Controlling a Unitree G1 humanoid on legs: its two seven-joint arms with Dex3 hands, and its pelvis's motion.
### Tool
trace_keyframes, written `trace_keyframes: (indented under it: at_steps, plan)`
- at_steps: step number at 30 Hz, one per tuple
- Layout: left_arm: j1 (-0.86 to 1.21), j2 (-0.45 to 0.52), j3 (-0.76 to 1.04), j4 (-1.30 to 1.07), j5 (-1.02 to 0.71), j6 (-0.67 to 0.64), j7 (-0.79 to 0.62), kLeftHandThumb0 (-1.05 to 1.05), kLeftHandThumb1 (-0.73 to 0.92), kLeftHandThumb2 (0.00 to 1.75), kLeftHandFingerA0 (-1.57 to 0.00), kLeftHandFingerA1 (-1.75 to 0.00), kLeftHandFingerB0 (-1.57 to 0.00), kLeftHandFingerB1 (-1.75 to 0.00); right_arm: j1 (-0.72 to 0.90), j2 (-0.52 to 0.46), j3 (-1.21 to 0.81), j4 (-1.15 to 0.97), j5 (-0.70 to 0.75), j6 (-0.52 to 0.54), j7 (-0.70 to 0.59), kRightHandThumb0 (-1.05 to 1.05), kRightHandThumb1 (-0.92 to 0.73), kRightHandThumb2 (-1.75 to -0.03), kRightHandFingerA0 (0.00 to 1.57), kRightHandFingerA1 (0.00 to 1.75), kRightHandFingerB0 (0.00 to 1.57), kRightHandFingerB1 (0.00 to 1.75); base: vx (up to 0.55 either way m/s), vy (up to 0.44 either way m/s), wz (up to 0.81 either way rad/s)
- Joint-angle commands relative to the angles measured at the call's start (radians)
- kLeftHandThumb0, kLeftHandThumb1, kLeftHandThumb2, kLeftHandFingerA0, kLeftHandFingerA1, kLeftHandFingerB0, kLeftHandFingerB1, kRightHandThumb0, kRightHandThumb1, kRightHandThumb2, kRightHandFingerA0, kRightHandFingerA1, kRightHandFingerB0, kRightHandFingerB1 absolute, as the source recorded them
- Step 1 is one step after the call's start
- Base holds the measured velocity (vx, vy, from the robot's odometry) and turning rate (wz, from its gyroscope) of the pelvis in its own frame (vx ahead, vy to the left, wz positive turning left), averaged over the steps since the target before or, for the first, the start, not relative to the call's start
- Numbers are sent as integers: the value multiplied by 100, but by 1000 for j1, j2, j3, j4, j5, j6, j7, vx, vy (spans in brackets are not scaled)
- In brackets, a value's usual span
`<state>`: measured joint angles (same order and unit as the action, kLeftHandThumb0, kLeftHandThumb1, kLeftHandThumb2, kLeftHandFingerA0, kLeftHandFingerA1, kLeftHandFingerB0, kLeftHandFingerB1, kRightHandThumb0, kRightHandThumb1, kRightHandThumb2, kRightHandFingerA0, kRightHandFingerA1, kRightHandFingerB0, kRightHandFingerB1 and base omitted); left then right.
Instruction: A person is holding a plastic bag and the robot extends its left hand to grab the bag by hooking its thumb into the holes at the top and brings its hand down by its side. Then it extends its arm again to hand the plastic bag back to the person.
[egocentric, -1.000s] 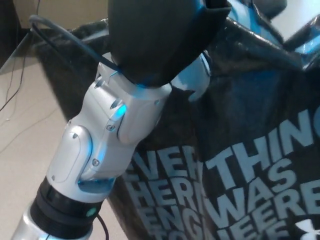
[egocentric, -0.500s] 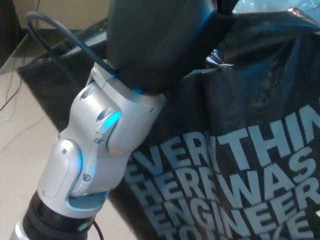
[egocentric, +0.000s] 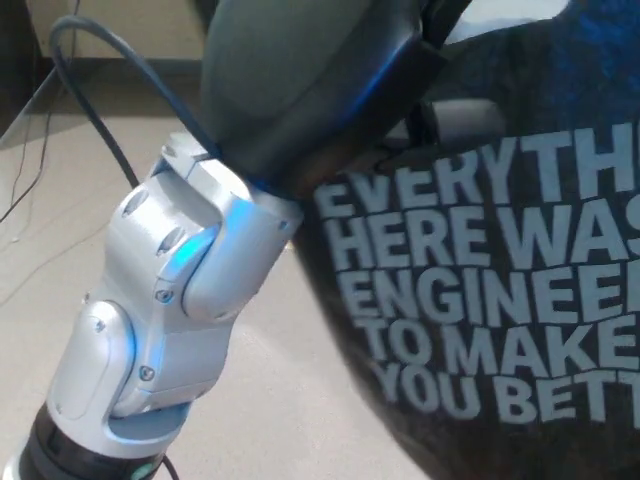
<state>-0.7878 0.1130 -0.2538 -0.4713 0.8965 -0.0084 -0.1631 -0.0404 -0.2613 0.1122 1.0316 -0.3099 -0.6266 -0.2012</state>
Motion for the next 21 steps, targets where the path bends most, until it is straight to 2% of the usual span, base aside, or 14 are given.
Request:
trace_keyframes:
  at_steps: [1,9,10,11,12,13,14,15,16,19,20,21]
  plan:
    - [42,39,22,-49,-2,144,-219,-67,39,79,0,-1,0,-7,7,-17,0,0,7,15,21,-31,-52,-83,88,71,69,64,0,0,0]
    - [62,66,42,-72,-18,139,-231,-68,40,79,0,-3,0,-6,4,-11,1,-8,4,35,18,-33,-53,-83,88,71,69,64,0,0,0]
    - [71,67,47,-79,-19,139,-227,-76,43,56,0,-8,0,-10,6,-12,2,-9,2,31,18,-33,-52,-83,87,71,69,64,0,0,0]
    - [84,71,54,-88,-22,136,-221,-77,42,57,0,-9,0,-11,7,-14,4,-11,-1,30,16,-33,-52,-83,88,71,70,64,0,0,0]
    - [111,80,70,-99,-34,120,-204,-74,33,71,0,-12,0,-10,8,-13,3,-14,2,30,20,-31,-52,-83,88,71,69,64,0,0,0]
    - [165,99,100,-121,-63,89,-175,-78,44,59,0,-19,0,-12,7,-14,1,-16,8,27,25,-31,-52,-82,87,71,69,64,0,0,0]
    - [189,108,114,-133,-79,77,-170,-78,44,59,0,-19,0,-12,7,-15,2,-15,5,23,22,-31,-52,-82,87,71,69,64,0,0,0]
    - [226,122,135,-146,-102,53,-154,-64,36,79,0,-18,0,-14,4,-17,1,-15,6,29,24,-31,-52,-83,88,71,69,64,0,0,0]
    - [232,124,137,-149,-106,50,-151,-64,36,79,0,-18,0,-14,4,-18,0,-16,6,30,24,-31,-52,-83,88,71,69,64,0,0,0]
    - [399,159,240,-171,-282,-61,-112,-62,38,78,0,-27,0,-16,4,-16,-6,-13,17,31,32,-31,-52,-83,88,71,68,63,0,0,0]
    - [430,162,255,-164,-304,-93,-92,-61,39,77,-4,-35,-3,-17,5,-15,-7,-12,18,29,31,-24,-63,-59,95,58,72,49,0,0,0]
    - [490,161,282,-144,-350,-154,-56,-57,37,74,-4,-36,-3,-22,6,-13,-8,-9,18,25,27,-23,-63,-58,94,58,71,49,0,0,0]
